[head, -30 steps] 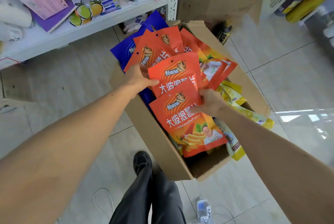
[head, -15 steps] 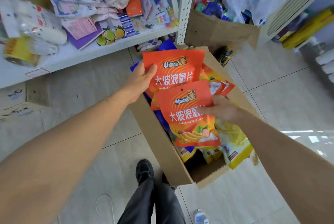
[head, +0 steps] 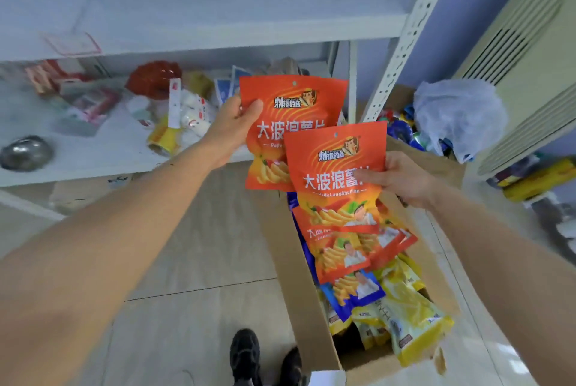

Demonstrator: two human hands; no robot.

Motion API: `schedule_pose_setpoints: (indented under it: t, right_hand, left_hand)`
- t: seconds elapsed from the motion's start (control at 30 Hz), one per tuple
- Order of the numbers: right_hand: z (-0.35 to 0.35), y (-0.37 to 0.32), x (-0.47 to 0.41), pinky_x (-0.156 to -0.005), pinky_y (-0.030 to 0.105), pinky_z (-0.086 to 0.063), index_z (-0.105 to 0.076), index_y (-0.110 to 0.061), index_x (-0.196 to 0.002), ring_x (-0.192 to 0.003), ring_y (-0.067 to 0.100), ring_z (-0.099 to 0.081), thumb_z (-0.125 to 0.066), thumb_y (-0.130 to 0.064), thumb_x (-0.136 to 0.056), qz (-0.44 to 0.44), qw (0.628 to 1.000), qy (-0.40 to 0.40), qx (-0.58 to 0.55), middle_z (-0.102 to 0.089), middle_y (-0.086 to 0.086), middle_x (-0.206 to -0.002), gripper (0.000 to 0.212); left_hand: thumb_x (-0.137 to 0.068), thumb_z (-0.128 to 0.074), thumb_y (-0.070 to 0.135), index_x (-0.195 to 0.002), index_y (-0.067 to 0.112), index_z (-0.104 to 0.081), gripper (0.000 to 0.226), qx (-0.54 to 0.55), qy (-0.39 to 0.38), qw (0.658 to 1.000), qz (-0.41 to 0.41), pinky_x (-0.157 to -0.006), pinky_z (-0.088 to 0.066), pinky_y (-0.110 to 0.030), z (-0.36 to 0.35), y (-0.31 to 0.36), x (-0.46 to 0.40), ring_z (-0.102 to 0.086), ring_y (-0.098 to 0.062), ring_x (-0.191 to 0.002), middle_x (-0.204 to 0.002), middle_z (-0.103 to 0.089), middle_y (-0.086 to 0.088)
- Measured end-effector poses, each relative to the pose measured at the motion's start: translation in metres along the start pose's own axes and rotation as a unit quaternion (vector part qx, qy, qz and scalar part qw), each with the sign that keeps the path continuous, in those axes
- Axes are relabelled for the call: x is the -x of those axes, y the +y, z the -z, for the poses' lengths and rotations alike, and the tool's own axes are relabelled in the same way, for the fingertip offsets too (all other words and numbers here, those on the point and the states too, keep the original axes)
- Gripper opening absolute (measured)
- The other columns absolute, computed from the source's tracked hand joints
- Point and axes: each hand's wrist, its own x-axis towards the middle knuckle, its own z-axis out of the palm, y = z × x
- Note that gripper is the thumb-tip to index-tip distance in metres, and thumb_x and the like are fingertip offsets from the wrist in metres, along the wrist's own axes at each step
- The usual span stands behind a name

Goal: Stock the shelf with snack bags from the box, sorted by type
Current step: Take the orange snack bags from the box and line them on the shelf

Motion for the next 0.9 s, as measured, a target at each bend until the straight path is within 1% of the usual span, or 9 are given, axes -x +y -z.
schedule_pose_setpoints:
  t: [0.13,0.23,0.3,0.4,0.47,0.6,0.67,0.8,0.9]
  right_hand:
    - [-0.034,-0.070,-0.010,-0.079,0.037,-0.058,-0.067,-0.011,-0.112,-0.097,0.027,-0.072,-0.075,-0.020,-0.078,0.036,0.999,-0.018,0.008,-0.075,0.007,-0.107,0.036]
    - [-0.071,-0.116,-0.019,-0.085,0.041,-0.058,-0.067,-0.011,-0.116,-0.101,0.029,-0.071,-0.083,-0.035,-0.066,0.064,0.998,-0.022,0.017,-0.074,0.008,-0.110,0.058]
    - [-0.099,-0.145,-0.026,-0.082,0.036,-0.060,-0.066,-0.013,-0.117,-0.099,0.025,-0.072,-0.083,-0.038,-0.059,0.083,0.996,-0.026,0.025,-0.074,0.006,-0.109,0.066]
    - [-0.144,-0.183,-0.041,-0.079,0.034,-0.060,-0.065,-0.016,-0.116,-0.096,0.023,-0.073,-0.080,-0.034,-0.063,0.105,0.994,-0.030,0.020,-0.075,0.004,-0.107,0.058]
    - [-0.176,-0.207,-0.053,-0.077,0.033,-0.061,-0.064,-0.014,-0.117,-0.095,0.023,-0.073,-0.077,-0.025,-0.073,0.115,0.993,-0.031,0.016,-0.075,0.006,-0.107,0.047]
    - [-0.241,-0.253,-0.078,-0.063,0.023,-0.059,-0.065,-0.013,-0.109,-0.083,0.017,-0.075,-0.067,-0.008,-0.087,0.147,0.989,-0.023,0.007,-0.076,0.002,-0.096,0.022]
    - [-0.269,-0.276,-0.093,-0.064,0.023,-0.058,-0.066,-0.011,-0.107,-0.081,0.016,-0.075,-0.067,-0.006,-0.087,0.164,0.986,-0.023,0.013,-0.077,0.001,-0.092,0.020]
    - [-0.311,-0.325,-0.131,-0.065,0.025,-0.059,-0.066,-0.014,-0.104,-0.081,0.016,-0.075,-0.069,-0.008,-0.086,0.194,0.980,-0.029,0.043,-0.077,-0.002,-0.090,0.019]
    - [-0.338,-0.365,-0.165,-0.071,0.026,-0.061,-0.066,-0.014,-0.108,-0.085,0.016,-0.074,-0.071,-0.010,-0.085,0.221,0.973,-0.035,0.059,-0.077,-0.003,-0.094,0.024]
  left_hand:
    - [-0.098,-0.054,0.027,-0.108,0.022,-0.058,0.011,0.029,0.066,0.996,-0.043,-0.066,-0.057,-0.023,0.063,0.048,0.014,-0.070,-0.002,-0.076,-0.095,-0.069,0.005]
    - [-0.092,-0.060,0.037,-0.110,0.022,-0.061,0.024,0.038,0.095,0.993,-0.060,-0.083,-0.058,-0.038,0.113,0.073,0.023,-0.071,-0.013,-0.091,-0.101,-0.072,0.002]
    - [-0.091,-0.061,0.040,-0.107,0.026,-0.062,0.021,0.044,0.107,0.991,-0.067,-0.085,-0.057,-0.039,0.149,0.086,0.029,-0.071,-0.016,-0.096,-0.106,-0.072,-0.001]
    - [-0.094,-0.058,0.033,-0.113,0.017,-0.060,0.024,0.044,0.133,0.986,-0.086,-0.079,-0.059,-0.033,0.203,0.103,0.033,-0.071,-0.014,-0.089,-0.102,-0.071,-0.002]
    - [-0.095,-0.059,0.032,-0.118,0.012,-0.059,0.030,0.033,0.153,0.983,-0.100,-0.080,-0.059,-0.034,0.242,0.113,0.034,-0.070,-0.014,-0.086,-0.101,-0.071,-0.003]
    - [-0.096,-0.057,0.032,-0.117,0.015,-0.059,0.027,0.020,0.177,0.976,-0.122,-0.072,-0.058,-0.025,0.316,0.130,0.036,-0.071,-0.011,-0.087,-0.101,-0.071,-0.001]
    - [-0.096,-0.056,0.033,-0.119,0.013,-0.059,0.030,0.013,0.196,0.971,-0.133,-0.070,-0.057,-0.021,0.349,0.137,0.033,-0.070,-0.009,-0.086,-0.101,-0.070,0.001]
    - [-0.096,-0.056,0.037,-0.115,0.018,-0.060,0.027,0.015,0.234,0.962,-0.141,-0.080,-0.057,-0.031,0.414,0.149,0.016,-0.069,-0.016,-0.093,-0.106,-0.070,-0.002]
    - [-0.096,-0.056,0.038,-0.115,0.019,-0.060,0.027,0.013,0.259,0.954,-0.153,-0.074,-0.056,-0.025,0.458,0.159,0.000,-0.069,-0.011,-0.091,-0.103,-0.069,0.003]
